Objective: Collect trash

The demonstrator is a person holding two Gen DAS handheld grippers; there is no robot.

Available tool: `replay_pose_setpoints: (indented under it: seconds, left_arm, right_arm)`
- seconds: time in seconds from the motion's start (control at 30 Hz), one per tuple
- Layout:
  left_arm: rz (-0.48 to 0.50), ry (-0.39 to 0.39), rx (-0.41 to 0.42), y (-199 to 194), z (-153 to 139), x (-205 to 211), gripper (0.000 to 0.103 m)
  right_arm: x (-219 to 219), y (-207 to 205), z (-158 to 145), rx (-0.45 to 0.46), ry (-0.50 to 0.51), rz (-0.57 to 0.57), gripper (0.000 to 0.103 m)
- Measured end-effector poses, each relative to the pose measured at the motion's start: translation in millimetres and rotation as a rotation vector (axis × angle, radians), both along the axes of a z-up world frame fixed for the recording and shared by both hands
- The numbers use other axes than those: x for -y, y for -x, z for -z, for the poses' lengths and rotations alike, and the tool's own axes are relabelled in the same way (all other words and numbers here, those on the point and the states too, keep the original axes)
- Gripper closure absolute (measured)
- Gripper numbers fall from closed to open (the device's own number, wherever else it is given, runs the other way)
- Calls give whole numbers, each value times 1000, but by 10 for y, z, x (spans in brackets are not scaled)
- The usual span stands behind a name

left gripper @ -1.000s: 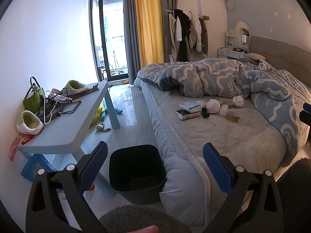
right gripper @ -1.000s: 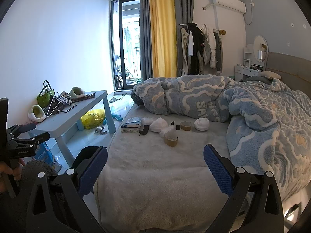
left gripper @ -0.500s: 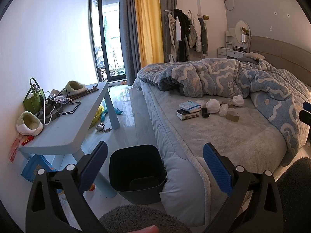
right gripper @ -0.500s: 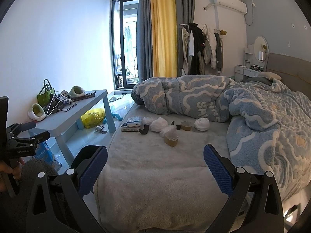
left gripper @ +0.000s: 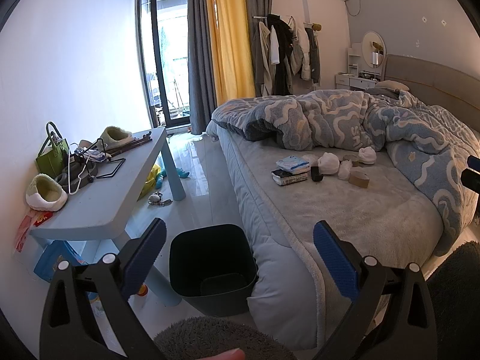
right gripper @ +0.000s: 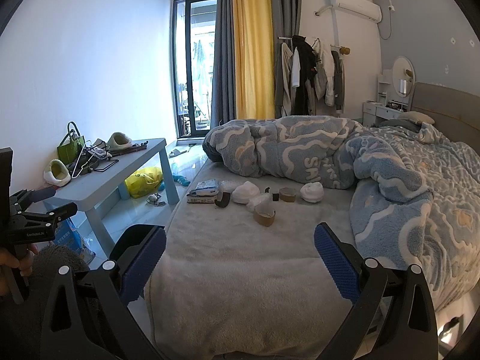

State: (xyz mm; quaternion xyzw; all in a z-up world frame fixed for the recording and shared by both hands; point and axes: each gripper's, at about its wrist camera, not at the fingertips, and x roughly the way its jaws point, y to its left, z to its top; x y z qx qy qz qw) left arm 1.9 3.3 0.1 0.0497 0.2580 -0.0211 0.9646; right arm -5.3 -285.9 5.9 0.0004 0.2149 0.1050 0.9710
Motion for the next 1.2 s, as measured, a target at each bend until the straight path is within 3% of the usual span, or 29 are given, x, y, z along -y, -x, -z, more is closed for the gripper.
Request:
replay_pose_setpoints:
  seconds: [0.67,1.2]
  left_arm:
    - [2,9,-3,10,17,-14,3]
    - [-20,61,-47,-5,-80,-167,3]
  right_arm:
    - [-6,-7,7,-3,3,0,3]
    - [-21,-28,-32,-79,-11,-11,3]
